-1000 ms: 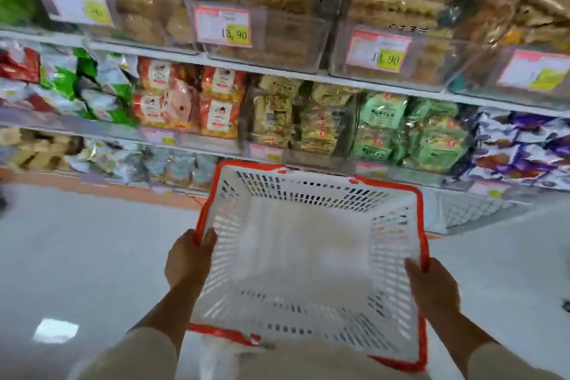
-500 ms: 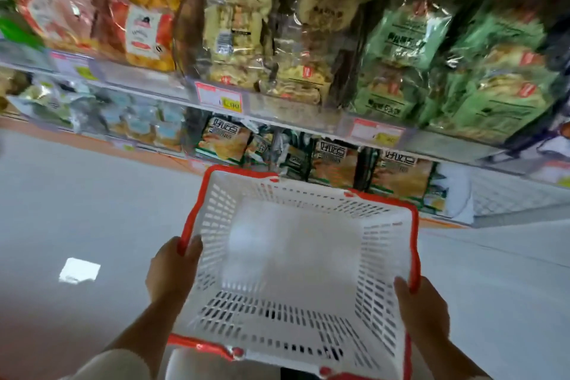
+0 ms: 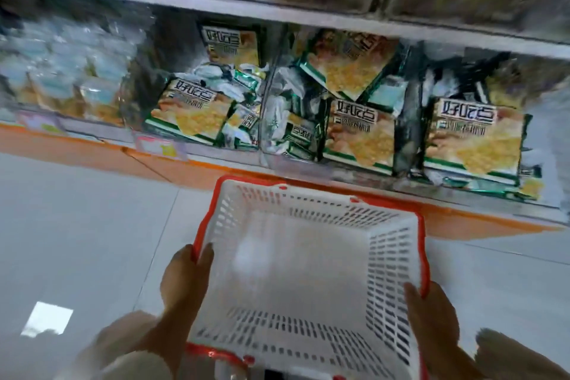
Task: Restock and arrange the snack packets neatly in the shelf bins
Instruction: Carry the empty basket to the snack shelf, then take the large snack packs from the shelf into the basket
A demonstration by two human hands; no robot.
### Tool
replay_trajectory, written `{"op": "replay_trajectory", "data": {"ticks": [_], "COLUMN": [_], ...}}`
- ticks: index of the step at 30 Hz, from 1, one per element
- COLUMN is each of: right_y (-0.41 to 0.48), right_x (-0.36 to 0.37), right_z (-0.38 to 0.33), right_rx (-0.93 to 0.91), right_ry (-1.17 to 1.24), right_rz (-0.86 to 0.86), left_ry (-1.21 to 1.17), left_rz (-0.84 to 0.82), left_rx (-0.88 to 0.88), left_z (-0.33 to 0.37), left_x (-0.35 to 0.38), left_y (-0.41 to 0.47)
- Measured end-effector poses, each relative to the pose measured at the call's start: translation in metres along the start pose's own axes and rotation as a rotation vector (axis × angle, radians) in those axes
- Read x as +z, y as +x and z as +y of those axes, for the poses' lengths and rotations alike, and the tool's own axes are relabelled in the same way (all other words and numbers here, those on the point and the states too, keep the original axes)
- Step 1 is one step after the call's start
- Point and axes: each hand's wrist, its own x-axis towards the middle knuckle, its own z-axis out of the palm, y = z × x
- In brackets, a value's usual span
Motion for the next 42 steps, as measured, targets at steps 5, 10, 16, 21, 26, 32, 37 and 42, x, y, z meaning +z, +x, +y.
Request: {"op": "replay_trajectory", "data": {"ticks": [5,10,16,21,26,32,37,42], "right_y": [0.025,0.042,0.054,0.026,0.004,-0.050,-0.050,-0.021], "right_x": [0.043,0.072,0.091,0.076,0.064,0.036,-0.015,-0.044], "right_z": [0.015,0.020,0.022,0.023,0.010,-0.053,-0.124,-0.176], "right_rx": [-0.038,-0.078,-0.029,-0.173,-0.388,-0.779,-1.074,-1.068], "right_ry": [0.101,0.216,0.337,0.229,0.213,0.395,0.464,0.266], "right_rz": [0.041,0.066,0.016,0.125,0.216,0.228,0.389,0.418], "left_ry": [-0.032,-0.135,-0.254,-0.163,-0.155,-0.257,-0.282,0.006], "left_rz": [-0.009,-0.012,-0.153,-0.194,-0.189,0.014,0.185,0.122], "left_rx": [0.051,0.090,0.077,0.214,0.401,0.630,0.988,1.125], "left_z": [-0.013,-0.025,-0.032,-0.027,-0.012,0.059,0.145,0.238], "left_x": [0.049,0.075,0.079,0.068,0.039,-0.022,-0.058,-0.056], "left_y": [0.031,0.044,0.041,0.031,0.000,-0.040,-0.033,-0.015]}}
